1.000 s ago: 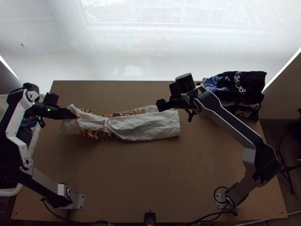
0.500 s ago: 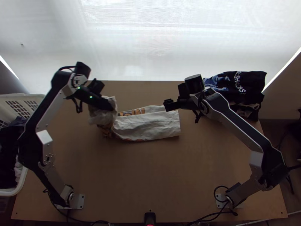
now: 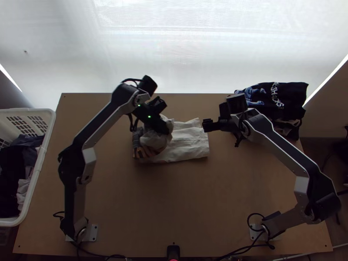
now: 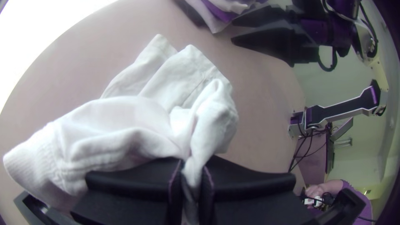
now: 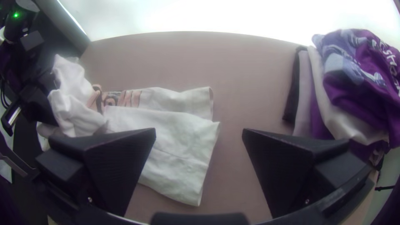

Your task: Fold the t-shirt

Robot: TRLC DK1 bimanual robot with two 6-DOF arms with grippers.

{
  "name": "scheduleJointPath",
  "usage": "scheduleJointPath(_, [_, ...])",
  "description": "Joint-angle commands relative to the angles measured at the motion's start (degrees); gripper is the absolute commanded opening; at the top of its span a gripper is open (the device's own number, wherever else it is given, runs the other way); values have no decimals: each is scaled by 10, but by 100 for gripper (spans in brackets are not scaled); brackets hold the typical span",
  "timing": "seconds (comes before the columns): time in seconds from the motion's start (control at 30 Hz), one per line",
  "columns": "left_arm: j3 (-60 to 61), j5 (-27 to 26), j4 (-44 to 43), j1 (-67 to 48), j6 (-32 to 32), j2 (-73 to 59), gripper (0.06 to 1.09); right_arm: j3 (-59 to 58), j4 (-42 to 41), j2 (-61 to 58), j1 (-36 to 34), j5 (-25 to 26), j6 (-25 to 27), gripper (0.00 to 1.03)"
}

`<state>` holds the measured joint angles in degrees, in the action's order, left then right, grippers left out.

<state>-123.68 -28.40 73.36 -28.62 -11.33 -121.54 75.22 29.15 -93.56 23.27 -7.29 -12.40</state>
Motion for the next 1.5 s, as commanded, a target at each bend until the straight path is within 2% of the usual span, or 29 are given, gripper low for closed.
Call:
scheduleJointPath(0.0, [-71, 0, -51, -52, 28, -92, 9, -80, -18, 45, -28, 3, 0, 96])
scheduleJointPath(0.43, [-75, 3, -218, -78, 92, -168, 9, -198, -23, 203, -46, 3, -4, 96])
scheduleJointPath(0.47, [-75, 2, -233, -79, 98, -172, 12, -203, -23, 208, -46, 3, -6, 96])
scheduleJointPath(0.5, [-75, 1, -240, -81, 99, -175, 29, -206, -23, 213, -46, 3, -7, 96])
scheduleJointPath(0.53, [-75, -2, -241, -83, 100, -177, 59, -209, -23, 217, -46, 3, -7, 96])
scheduleJointPath(0.57, [-75, -8, -243, -85, 102, -179, 100, -211, -23, 218, -46, 3, -8, 96])
scheduleJointPath(0.6, [-75, -19, -241, -86, 105, -179, 104, -212, -23, 220, -46, 3, -8, 96])
scheduleJointPath(0.73, [-72, -80, -217, -86, 109, -157, 104, -216, -24, 223, -45, 3, -8, 96])
scheduleJointPath(0.83, [-69, -104, -217, -80, 120, -119, 104, -217, -28, 221, -38, 3, -7, 96])
scheduleJointPath(1.03, [-69, -120, -226, -55, 145, -42, 104, -220, -41, 219, -18, 6, -5, 96])
scheduleJointPath(1.17, [-54, -120, -230, -23, 149, 2, 104, -194, -42, 204, 20, 6, -1, 96])
scheduleJointPath(1.4, [-18, -119, -190, 54, 109, 59, 104, -61, -28, 151, 85, 4, 2, 96])
scheduleJointPath(1.47, [-17, -119, -166, 81, 97, 63, 104, -19, -23, 118, 92, -37, -32, 96])
